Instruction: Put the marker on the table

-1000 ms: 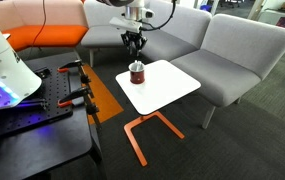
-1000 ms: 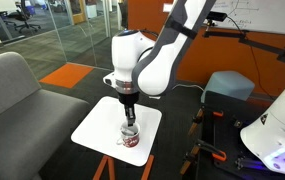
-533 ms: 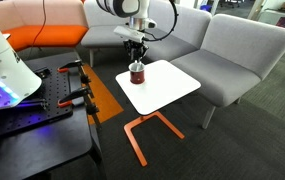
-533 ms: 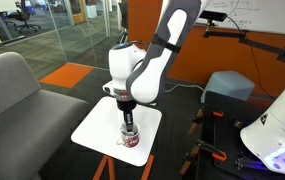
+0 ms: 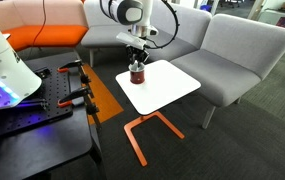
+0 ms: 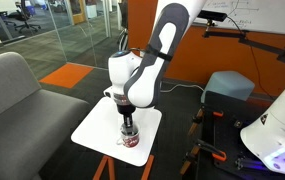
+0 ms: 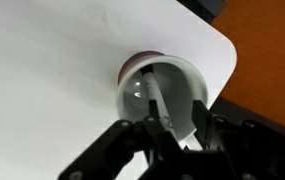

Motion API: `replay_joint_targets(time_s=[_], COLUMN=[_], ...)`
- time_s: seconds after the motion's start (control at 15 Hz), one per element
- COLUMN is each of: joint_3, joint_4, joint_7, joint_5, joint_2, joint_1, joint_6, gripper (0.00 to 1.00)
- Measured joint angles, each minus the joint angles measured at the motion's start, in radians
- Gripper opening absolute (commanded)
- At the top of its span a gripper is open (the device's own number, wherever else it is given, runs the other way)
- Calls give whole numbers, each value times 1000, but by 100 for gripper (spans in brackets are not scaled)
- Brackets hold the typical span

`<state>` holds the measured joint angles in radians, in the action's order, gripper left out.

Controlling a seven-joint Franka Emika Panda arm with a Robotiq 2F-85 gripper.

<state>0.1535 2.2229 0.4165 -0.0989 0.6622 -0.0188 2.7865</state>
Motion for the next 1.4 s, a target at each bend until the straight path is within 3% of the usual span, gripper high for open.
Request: replay_joint_targets(time_s=[0.33, 0.4, 0.6, 0.67, 1.07, 1.4], joint_3=[-3, -6, -7, -7, -7, 22], joint_4=[-30, -36, -50, -55, -61, -59], joint_7=[1, 1, 1, 1, 1, -1], joint_5=[-16, -20, -35, -40, -47, -50], joint_2=[51, 57, 77, 80, 79, -63], joint_1=[-8, -9, -13, -13, -15, 2], joint_6=[0, 0, 0, 0, -1, -204], gripper=[36, 19, 0, 5, 5, 5])
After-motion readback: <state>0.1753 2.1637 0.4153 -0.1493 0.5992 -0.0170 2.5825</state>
